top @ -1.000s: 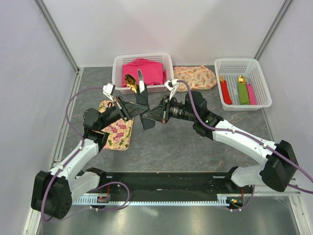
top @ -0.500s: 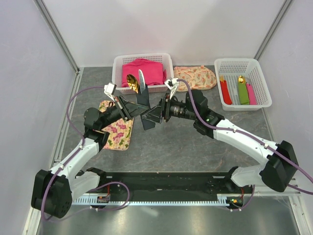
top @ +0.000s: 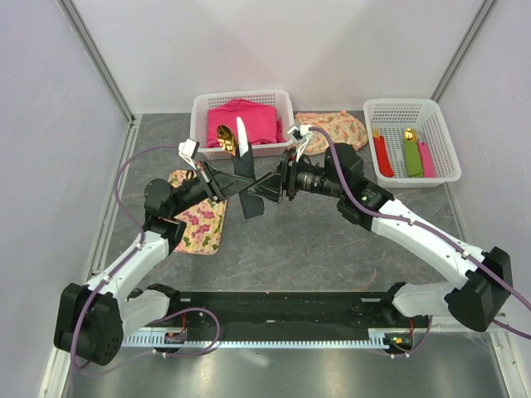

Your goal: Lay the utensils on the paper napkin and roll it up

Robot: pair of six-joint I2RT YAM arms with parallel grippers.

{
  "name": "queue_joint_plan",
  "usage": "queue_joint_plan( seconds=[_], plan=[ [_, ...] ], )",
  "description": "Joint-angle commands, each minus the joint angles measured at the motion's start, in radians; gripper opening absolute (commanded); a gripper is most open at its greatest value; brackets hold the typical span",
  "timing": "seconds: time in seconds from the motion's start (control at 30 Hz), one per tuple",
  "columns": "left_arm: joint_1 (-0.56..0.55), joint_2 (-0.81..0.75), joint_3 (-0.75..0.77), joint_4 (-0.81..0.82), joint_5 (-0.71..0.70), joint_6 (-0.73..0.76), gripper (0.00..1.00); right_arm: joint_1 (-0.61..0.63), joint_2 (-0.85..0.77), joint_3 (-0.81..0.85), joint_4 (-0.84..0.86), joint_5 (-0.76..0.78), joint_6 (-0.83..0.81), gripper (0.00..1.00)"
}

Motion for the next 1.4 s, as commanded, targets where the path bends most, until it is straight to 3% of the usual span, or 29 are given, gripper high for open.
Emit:
queue_joint_plan(
  seconds=[0.0, 0.17, 0.3, 0.57, 0.77, 0.83, 0.87, 1.03, 1.1, 1.13, 1.23, 1.33, 1.37],
  plan=[
    [-0.003, 0.001, 0.061, 0.049, 0.003, 0.026, 0.02, 0.01, 0.007, 0.026, -0.009, -0.03, 0.02, 0.61],
    [-0.003, 0.005, 0.067, 0.047, -0.014, 0.021, 0.02, 0.026, 0.019, -0.001, 0.026, -0.013, 0.037, 0.59],
    [-0.003, 0.007, 0.068, 0.052, -0.026, 0.015, 0.02, 0.029, 0.03, -0.018, 0.109, 0.007, 0.067, 0.5],
    [0.008, 0.005, 0.068, 0.055, -0.056, 0.001, 0.02, 0.03, 0.053, -0.041, 0.169, 0.013, 0.133, 0.43],
    [0.02, 0.008, 0.074, 0.053, -0.077, -0.01, 0.02, 0.029, 0.053, -0.064, 0.206, 0.019, 0.181, 0.27],
    [0.018, 0.005, 0.076, 0.053, -0.075, -0.013, 0.02, 0.029, 0.051, -0.064, 0.216, 0.021, 0.187, 0.12],
    [0.018, 0.007, 0.075, 0.053, -0.075, -0.013, 0.02, 0.03, 0.054, -0.064, 0.229, 0.019, 0.19, 0.0],
    [0.018, 0.005, 0.07, 0.046, -0.074, -0.01, 0.02, 0.027, 0.056, -0.038, 0.218, 0.016, 0.172, 0.0],
    [0.018, 0.002, 0.068, 0.036, -0.074, -0.005, 0.1, 0.02, 0.053, -0.027, 0.2, 0.007, 0.15, 0.0],
    [0.02, 0.002, 0.068, 0.035, -0.072, -0.005, 0.22, 0.01, 0.051, -0.023, 0.197, 0.006, 0.142, 0.0],
    [0.018, 0.004, 0.067, 0.026, -0.065, 0.0, 0.47, -0.014, 0.046, -0.003, 0.152, 0.001, 0.113, 0.0],
    [0.018, 0.002, 0.061, 0.016, -0.056, 0.004, 0.66, -0.049, 0.034, 0.008, 0.131, -0.019, 0.103, 0.0],
    [0.018, -0.001, 0.055, 0.015, -0.053, 0.006, 0.68, -0.06, 0.028, 0.013, 0.109, -0.024, 0.098, 0.0]
  ],
)
